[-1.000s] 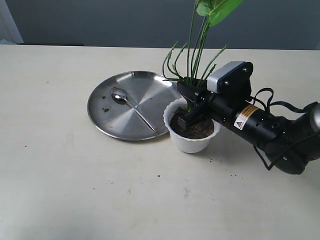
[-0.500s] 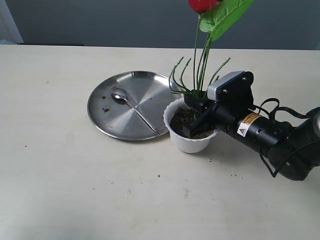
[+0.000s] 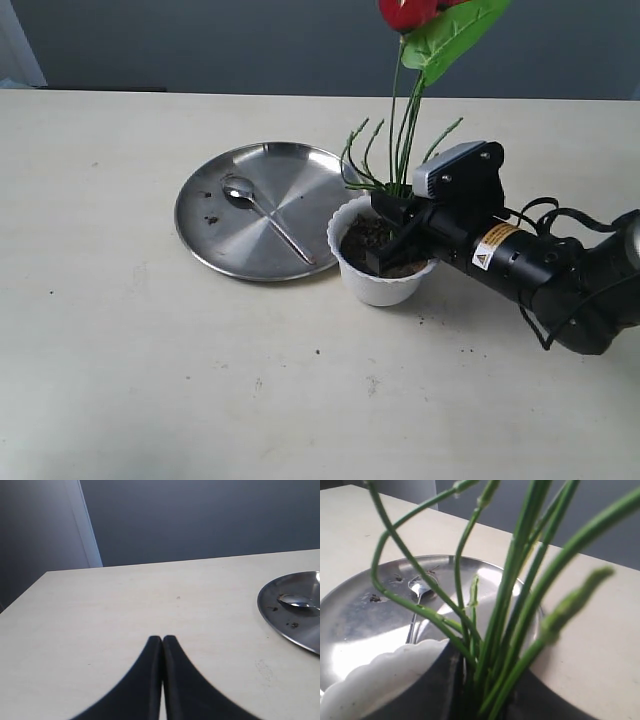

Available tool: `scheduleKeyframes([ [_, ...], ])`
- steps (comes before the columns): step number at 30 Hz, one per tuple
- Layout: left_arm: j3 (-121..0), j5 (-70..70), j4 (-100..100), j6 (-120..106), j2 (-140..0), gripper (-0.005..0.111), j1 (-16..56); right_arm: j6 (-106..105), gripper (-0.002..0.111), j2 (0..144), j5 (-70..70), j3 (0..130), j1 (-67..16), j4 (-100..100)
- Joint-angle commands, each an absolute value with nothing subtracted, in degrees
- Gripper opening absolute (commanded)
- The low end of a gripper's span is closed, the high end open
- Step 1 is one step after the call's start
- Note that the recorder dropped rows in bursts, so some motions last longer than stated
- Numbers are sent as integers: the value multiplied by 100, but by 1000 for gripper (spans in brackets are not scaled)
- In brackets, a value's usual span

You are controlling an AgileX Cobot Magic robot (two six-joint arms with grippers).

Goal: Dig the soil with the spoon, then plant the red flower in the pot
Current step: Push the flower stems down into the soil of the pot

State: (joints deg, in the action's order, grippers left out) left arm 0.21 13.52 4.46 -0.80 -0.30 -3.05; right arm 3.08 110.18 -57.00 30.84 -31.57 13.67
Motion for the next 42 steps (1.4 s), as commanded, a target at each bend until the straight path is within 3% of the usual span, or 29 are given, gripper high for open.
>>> scheduleKeyframes([
  [1, 0, 1326, 457, -58, 0, 0, -270, 213, -1, 11051, -4368, 3238, -3141, 1405],
  [12, 0, 1326, 457, -58, 0, 0, -270, 223, -1, 11051, -4313, 3327, -3141, 1624],
  [20, 0, 1326, 457, -58, 0, 0, -270, 165, -1, 11051, -5669, 3327, -3141, 1968],
  [31, 0, 1326, 457, -58, 0, 0, -270, 72, -1, 11061, -6487, 3327, -3141, 2282],
  [42, 0, 1326, 457, -58, 0, 0, -270, -250, -1, 11458, -6303, 3273, -3141, 2680],
])
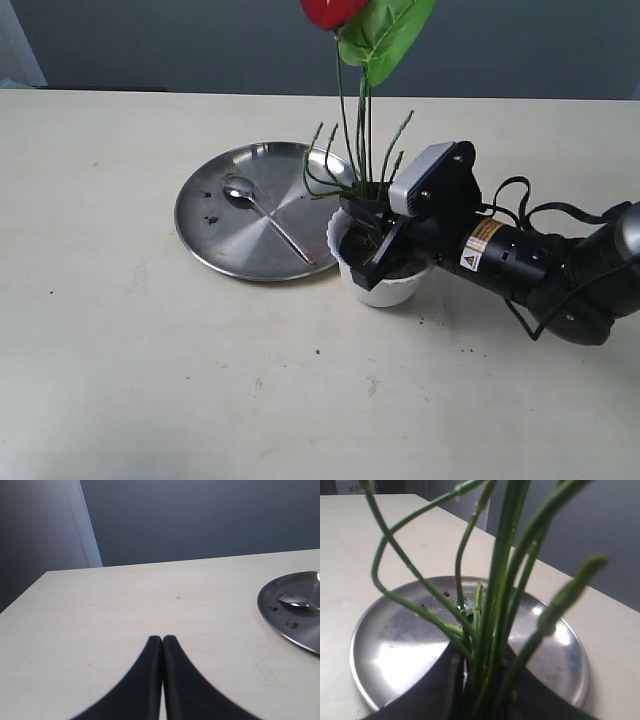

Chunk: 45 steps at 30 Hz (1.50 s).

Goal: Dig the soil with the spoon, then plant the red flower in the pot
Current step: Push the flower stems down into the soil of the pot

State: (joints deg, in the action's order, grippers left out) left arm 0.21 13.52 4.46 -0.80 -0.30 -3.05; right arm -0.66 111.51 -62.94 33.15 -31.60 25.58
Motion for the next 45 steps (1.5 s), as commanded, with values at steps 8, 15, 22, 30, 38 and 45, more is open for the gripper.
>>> scheduleKeyframes([
  [8, 0, 1326, 457, -58, 0, 0, -270, -297, -1, 12028, -6729, 3263, -3141, 2697],
  [15, 0, 1326, 457, -58, 0, 0, -270, -297, -1, 12017, -6634, 3263, -3141, 2577],
  [22, 0, 1326, 457, -58, 0, 0, -270, -297, 0, 12017, -6625, 3263, -3141, 2351],
  [30, 0, 1326, 457, -58, 0, 0, -270, -297, 28, 12017, -6625, 3263, -3141, 2351],
  [38, 0, 1326, 457, -58, 0, 0, -270, -297, 32, 11964, -6622, 3263, -3141, 2351],
  [45, 0, 1326, 457, -58, 0, 0, -270, -287, 32, 11811, -6611, 3252, -3141, 2339],
])
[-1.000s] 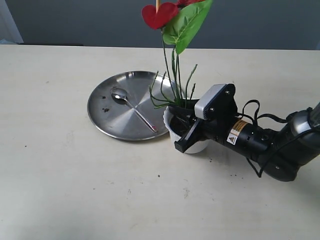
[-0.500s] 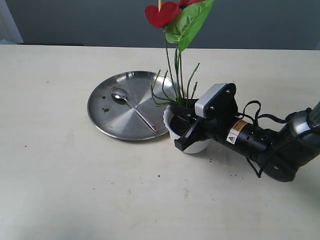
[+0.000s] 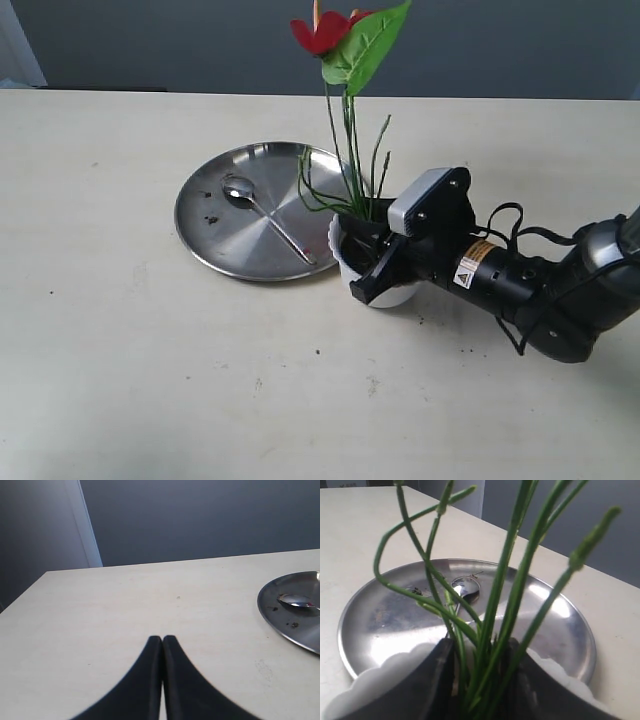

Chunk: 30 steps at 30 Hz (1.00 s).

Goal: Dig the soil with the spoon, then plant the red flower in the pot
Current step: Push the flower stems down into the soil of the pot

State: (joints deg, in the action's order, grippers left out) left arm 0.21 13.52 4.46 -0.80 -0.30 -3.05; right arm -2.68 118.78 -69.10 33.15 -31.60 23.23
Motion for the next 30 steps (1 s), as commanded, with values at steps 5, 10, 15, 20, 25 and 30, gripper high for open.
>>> scheduleKeyframes([
  [5, 0, 1326, 457, -58, 0, 0, -270, -287, 44, 11690, -6628, 3102, -3141, 1981],
  [10, 0, 1326, 457, -58, 0, 0, -270, -287, 54, 11621, -6639, 3013, -3141, 2023],
  [15, 0, 1326, 457, -58, 0, 0, -270, -287, 54, 11613, -6636, 3003, -3141, 2036],
  [20, 0, 1326, 457, -58, 0, 0, -270, -287, 54, 11413, -6634, 3003, -3141, 1727],
  [25, 0, 1326, 457, -58, 0, 0, -270, -275, 54, 11152, -6371, 3003, -3141, 1737],
  [30, 0, 1326, 457, -58, 0, 0, -270, -185, 54, 10853, -5805, 3003, -3141, 1749],
])
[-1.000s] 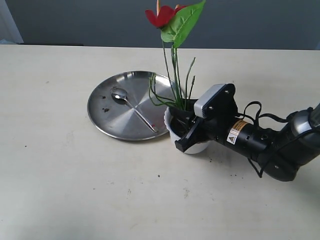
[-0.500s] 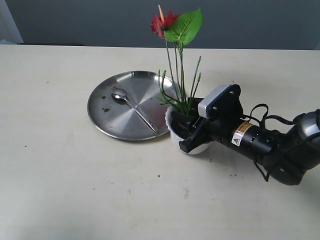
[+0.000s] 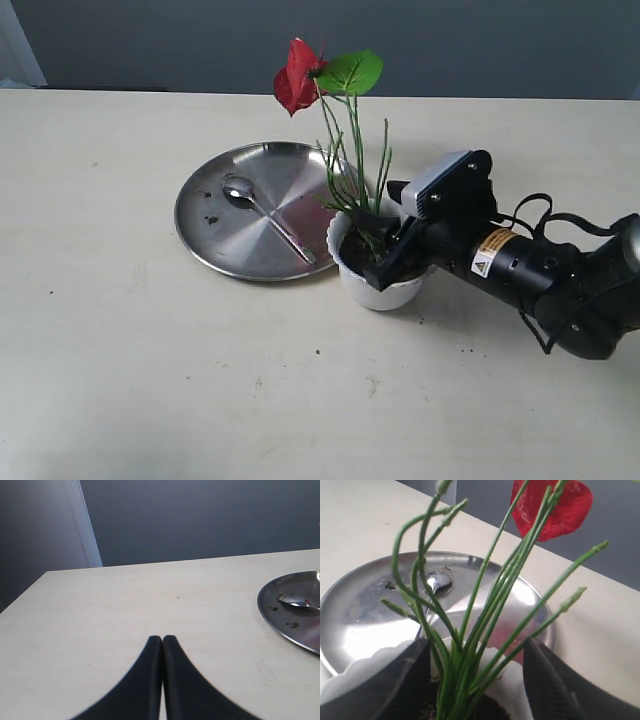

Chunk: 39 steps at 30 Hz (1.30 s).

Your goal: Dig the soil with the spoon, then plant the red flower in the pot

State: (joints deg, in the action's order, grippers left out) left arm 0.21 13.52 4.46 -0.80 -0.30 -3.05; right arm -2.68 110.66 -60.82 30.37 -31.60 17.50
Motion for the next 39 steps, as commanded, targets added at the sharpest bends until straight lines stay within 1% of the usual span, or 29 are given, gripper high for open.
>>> scheduleKeyframes([
  [1, 0, 1326, 457, -58, 0, 0, -270, -130, 54, 10770, -5726, 3003, -3141, 1749],
  [7, 0, 1326, 457, -58, 0, 0, -270, 40, 54, 10511, -5353, 3003, -3141, 1760],
  [16, 0, 1326, 457, -58, 0, 0, -270, 340, 54, 10012, -4153, 2990, -3141, 1776],
  [26, 0, 1326, 457, -58, 0, 0, -270, 477, 53, 8971, -4252, 2302, -3141, 1590],
  [28, 0, 1326, 457, -58, 0, 0, -270, 569, 47, 8680, -4434, 2048, -3141, 1616],
  [29, 0, 1326, 457, -58, 0, 0, -270, 703, 34, 8382, -4581, 1786, -3141, 1639],
  [30, 0, 1326, 457, -58, 0, 0, -270, 821, 27, 8205, -4607, 1666, -3141, 1697],
  [31, 0, 1326, 457, -58, 0, 0, -270, 1165, 18, 7874, -4739, 1448, -3141, 1826],
  [32, 0, 1326, 457, -58, 0, 0, -270, 1375, 14, 7694, -4825, 1330, -3141, 1900],
  [33, 0, 1326, 457, -58, 0, 0, -270, 1833, 12, 7340, -5012, 1135, -3141, 2024],
  [39, 0, 1326, 457, -58, 0, 0, -270, 4079, 12, 5797, -5136, 265, -3141, 2143],
])
